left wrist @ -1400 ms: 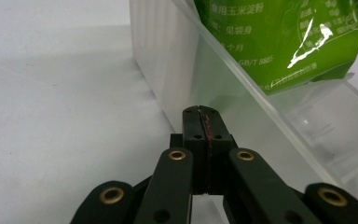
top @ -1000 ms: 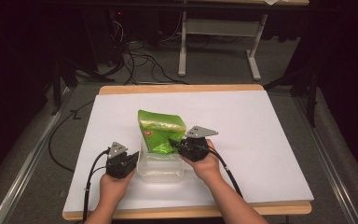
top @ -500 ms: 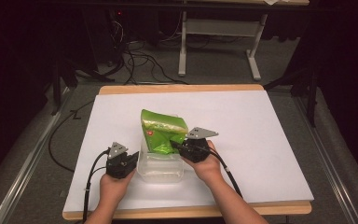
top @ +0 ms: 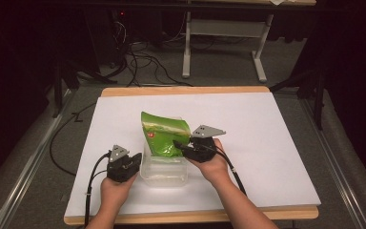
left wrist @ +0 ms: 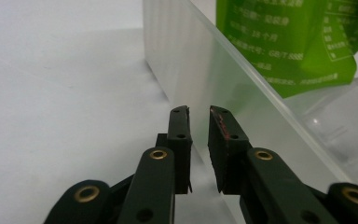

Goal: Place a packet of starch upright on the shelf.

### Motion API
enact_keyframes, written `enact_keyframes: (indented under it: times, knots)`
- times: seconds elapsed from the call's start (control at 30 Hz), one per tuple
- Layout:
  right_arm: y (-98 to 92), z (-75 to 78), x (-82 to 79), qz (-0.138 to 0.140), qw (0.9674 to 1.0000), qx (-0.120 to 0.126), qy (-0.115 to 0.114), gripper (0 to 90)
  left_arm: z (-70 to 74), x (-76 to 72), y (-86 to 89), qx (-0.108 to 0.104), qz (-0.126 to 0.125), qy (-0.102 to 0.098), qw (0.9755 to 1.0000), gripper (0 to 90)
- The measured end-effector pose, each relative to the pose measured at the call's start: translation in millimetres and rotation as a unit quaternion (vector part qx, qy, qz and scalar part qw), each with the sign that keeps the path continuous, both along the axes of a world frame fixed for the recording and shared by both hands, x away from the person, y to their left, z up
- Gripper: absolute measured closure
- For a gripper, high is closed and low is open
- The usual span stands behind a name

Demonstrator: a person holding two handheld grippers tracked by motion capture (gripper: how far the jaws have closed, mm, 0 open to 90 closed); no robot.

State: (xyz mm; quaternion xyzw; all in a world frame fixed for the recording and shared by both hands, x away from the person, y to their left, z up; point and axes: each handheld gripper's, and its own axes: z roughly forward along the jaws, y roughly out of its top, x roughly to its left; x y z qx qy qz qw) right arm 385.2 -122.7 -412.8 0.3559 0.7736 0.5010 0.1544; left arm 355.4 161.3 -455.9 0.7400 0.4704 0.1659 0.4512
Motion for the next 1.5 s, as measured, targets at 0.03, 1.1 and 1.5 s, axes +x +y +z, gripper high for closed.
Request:
enact_keyframes:
  times: [0.03,1.1,1.5]
  knots:
    - [0.0,0.0,0.0,0.000,1.0000,0.000,0.000,62.9,0.0,0.0,0.0,0.000,0.000,0.000,1.0000,77.0]
    - [-157.3,-7.7,-47.8,-0.134,0.9904,-0.007,-0.034,40.8,11.8,-8.1,33.1,0.077,0.043,-0.012,0.9961,56.1]
    - [-174.3,-22.6,-56.0,-0.158,0.9873,-0.005,-0.014,41.4,7.8,-19.5,24.2,0.064,0.026,0.004,0.9976,51.7]
